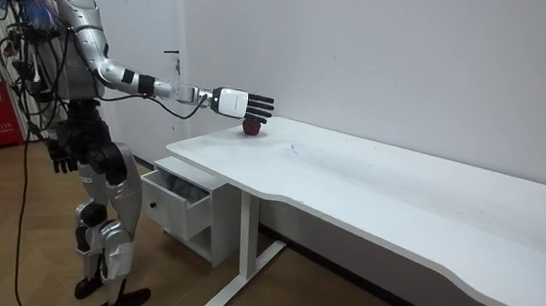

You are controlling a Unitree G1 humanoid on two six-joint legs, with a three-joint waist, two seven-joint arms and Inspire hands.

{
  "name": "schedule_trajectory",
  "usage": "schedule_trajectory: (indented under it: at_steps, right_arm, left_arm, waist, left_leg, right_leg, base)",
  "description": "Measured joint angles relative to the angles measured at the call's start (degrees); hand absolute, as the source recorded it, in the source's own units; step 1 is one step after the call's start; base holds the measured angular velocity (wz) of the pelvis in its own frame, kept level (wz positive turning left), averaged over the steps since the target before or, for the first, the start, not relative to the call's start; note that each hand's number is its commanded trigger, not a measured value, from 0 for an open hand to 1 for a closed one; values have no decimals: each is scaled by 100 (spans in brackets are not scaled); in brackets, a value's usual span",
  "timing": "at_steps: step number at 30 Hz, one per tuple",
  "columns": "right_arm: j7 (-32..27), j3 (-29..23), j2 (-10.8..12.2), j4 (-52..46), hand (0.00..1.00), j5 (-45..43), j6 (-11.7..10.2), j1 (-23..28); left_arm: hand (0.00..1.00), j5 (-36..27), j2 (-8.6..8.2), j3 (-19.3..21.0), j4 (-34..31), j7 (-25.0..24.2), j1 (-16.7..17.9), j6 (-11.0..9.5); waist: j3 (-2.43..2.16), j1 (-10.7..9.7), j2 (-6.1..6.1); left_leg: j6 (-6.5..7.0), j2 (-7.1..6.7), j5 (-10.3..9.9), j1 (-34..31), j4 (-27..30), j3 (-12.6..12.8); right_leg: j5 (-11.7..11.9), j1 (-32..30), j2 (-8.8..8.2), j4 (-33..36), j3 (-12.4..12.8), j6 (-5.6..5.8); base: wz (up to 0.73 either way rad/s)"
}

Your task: Put apple and close drawer

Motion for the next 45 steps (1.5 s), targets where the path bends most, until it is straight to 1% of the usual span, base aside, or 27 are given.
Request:
schedule_trajectory:
  at_steps: [8,11,13,15,20,24,27,32,36,37,38,42,45]
  right_arm:
    - [120,1,0,2,0,-361,0,1]
    - [264,8,0,76,0,-798,-3,0]
    - [414,48,-2,340,0,-1172,-12,-1]
    - [544,102,-2,482,0,-1335,-7,0]
    - [824,290,-3,509,0,-1464,-1,0]
    - [945,327,-4,507,0,-1531,-1,0]
    - [950,327,-5,507,0,-1551,-1,-1]
    - [954,331,-25,686,0,-1551,-12,-36]
    - [954,331,-42,749,1,-1582,-11,-83]
    - [953,332,-47,815,97,-1622,-12,-135]
    - [953,332,-53,864,100,-1662,-13,-162]
    - [939,332,-97,1110,100,-1858,-13,-367]
    - [916,335,-186,1276,100,-1876,-13,-446]
  left_arm:
    - [0,3,-2,4,1,0,6,0]
    - [0,12,-1,7,1,-2,-2,-1]
    - [0,110,-1,7,2,-3,-20,-4]
    - [0,116,-1,8,3,-3,-20,-4]
    - [0,117,-1,9,3,-3,-57,-8]
    - [0,118,3,10,6,-3,-56,-7]
    - [0,116,2,5,5,-28,-56,-7]
    - [0,111,14,1,8,-75,-57,-9]
    - [0,109,17,2,8,-137,-57,-31]
    - [0,108,17,3,12,-136,-56,-34]
    - [0,108,17,2,12,-135,-57,-35]
    - [0,109,21,5,16,-136,-53,-44]
    - [0,108,22,8,17,-139,-59,-45]
  waist:
    - [2,11,2]
    - [2,21,0]
    - [-4,38,-9]
    - [-4,35,-3]
    - [-17,33,20]
    - [-19,79,-25]
    - [-14,139,-52]
    - [-1,154,-65]
    - [28,130,-49]
    - [31,132,-51]
    - [31,136,-50]
    - [31,151,-57]
    - [29,168,-65]
  left_leg:
    - [0,0,0,7,-2,-2]
    - [0,0,0,7,4,-2]
    - [0,-1,0,2,3,1]
    - [0,-1,0,-2,2,3]
    - [-1,2,1,-1,4,0]
    - [-1,1,1,3,8,0]
    - [-1,1,1,-5,20,-9]
    - [-1,-2,1,-33,41,-58]
    - [-1,-6,1,-98,95,-147]
    - [-2,-5,1,-98,98,-157]
    - [-2,-5,1,-99,103,-160]
    - [-2,-8,1,-103,115,-167]
    - [-2,-10,1,-101,123,-181]
  right_leg:
    - [0,-8,2,-6,0,0]
    - [0,-10,1,-14,1,0]
    - [3,-4,1,-47,5,-4]
    - [3,-7,1,-51,7,-4]
    - [3,-4,-13,-52,3,-5]
    - [3,-5,-13,-54,4,-4]
    - [4,2,-10,-60,-1,-5]
    - [4,8,-11,-58,-61,-5]
    - [5,3,-14,-60,-159,-7]
    - [5,4,-14,-61,-160,-7]
    - [5,7,-14,-60,-164,-8]
    - [6,6,-13,-55,-172,-8]
    - [6,2,-15,-55,-188,-8]
  base:
    - [0]
    - [0]
    - [0]
    - [0]
    - [0]
    - [0]
    - [1]
    - [6]
    - [11]
    - [0]
    - [0]
    - [0]
    - [0]
